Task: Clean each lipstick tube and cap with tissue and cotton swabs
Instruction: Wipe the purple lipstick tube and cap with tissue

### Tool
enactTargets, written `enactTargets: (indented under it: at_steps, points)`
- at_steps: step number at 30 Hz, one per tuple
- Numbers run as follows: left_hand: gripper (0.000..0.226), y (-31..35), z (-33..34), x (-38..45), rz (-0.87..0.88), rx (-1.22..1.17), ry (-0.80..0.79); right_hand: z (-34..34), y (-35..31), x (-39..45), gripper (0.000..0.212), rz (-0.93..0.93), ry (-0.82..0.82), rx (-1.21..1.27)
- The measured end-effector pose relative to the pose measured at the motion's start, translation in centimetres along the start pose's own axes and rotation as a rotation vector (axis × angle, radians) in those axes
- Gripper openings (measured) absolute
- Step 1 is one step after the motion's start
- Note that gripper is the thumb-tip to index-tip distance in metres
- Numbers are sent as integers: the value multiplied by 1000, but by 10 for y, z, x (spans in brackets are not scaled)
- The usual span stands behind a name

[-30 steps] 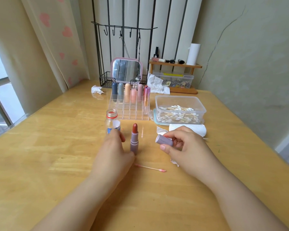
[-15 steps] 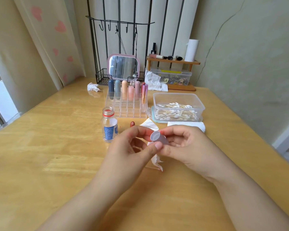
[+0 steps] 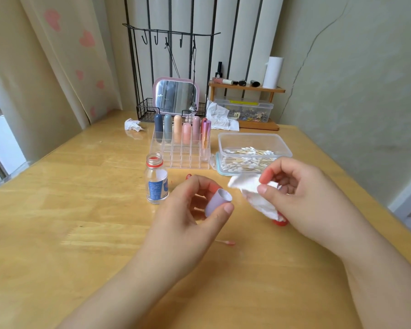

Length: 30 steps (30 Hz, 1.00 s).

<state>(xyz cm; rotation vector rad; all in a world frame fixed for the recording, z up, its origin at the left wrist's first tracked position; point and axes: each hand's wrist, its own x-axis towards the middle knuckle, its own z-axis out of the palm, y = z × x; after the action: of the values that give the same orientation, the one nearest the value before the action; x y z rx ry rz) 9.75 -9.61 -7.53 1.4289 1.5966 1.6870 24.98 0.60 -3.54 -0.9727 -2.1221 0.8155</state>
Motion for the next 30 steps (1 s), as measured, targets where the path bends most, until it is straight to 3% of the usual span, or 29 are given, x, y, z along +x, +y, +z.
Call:
enactTargets:
  at_steps: [4,11,14,18,23,30]
  points:
    - [19,-6,-2,1,-54,35,-26,0,-6,-3,30,-44,-25,-129]
    - [20,1,0,0,-87,-44,-68,5,-33,-11,29,-169,-73,-289]
    - [17,7,1,-1,-80,-72,-101,8,-34,-15,19,-153,-102,-189]
    - [18,4,1,-1,-60,-58,-130,12,-26,-18,10,15,-184,131]
    - [19,3,2,-1,-19,15,-125,15,-10,-26,17,1,-224,287]
    - [32,-9,2,-2,86,103,-156,14,-4,-28,18,183,-187,467]
